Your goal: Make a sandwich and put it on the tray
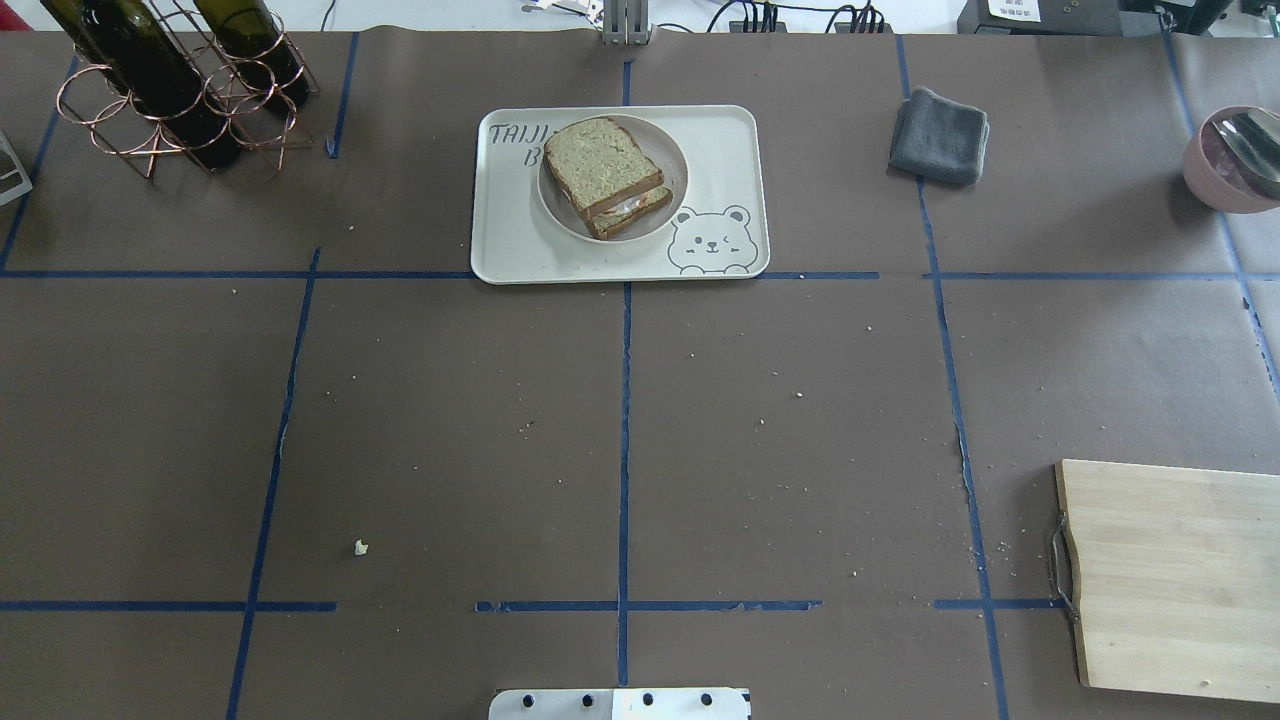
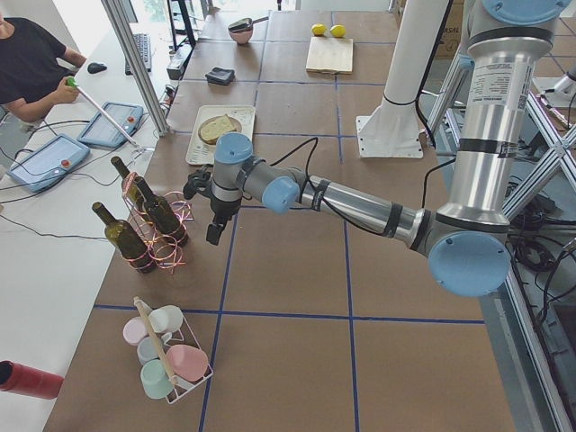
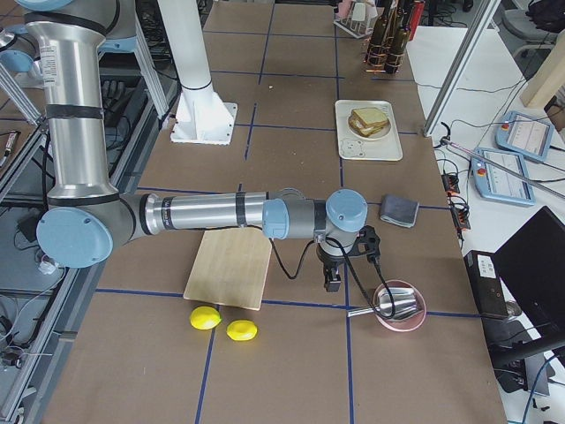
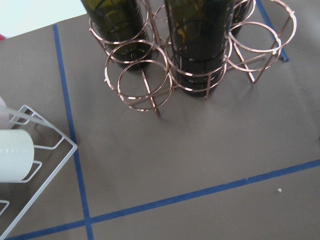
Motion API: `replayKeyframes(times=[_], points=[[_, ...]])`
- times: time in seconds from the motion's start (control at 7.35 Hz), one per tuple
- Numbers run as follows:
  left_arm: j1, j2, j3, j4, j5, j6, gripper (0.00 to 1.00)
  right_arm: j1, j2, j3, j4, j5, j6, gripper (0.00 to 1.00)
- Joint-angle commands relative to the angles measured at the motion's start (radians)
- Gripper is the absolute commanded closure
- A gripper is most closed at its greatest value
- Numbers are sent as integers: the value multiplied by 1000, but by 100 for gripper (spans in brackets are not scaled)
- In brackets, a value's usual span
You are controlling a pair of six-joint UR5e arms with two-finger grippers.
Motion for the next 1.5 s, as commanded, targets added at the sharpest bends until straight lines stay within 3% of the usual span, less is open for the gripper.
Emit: replayKeyframes(times=[0.0, 0.14, 0.54, 0.68, 0.95, 1.36], points=[[-50, 21, 66, 16, -23, 10, 0, 8, -11, -12, 0, 0, -2, 0], [-80, 19, 69, 121, -81, 116, 0, 11, -18, -18, -2, 0, 1, 0], [-226, 19, 67, 393, -93, 376, 0, 38, -22, -15, -2, 4, 8, 0], [-231, 31, 70, 427, -94, 439, 0, 38, -22, -15, 0, 6, 10, 0], [-231, 82, 73, 436, -221, 446, 0, 38, -24, -14, 0, 6, 10, 0], [-231, 87, 69, 430, -226, 446, 0, 44, -27, -14, 0, 4, 10, 0]])
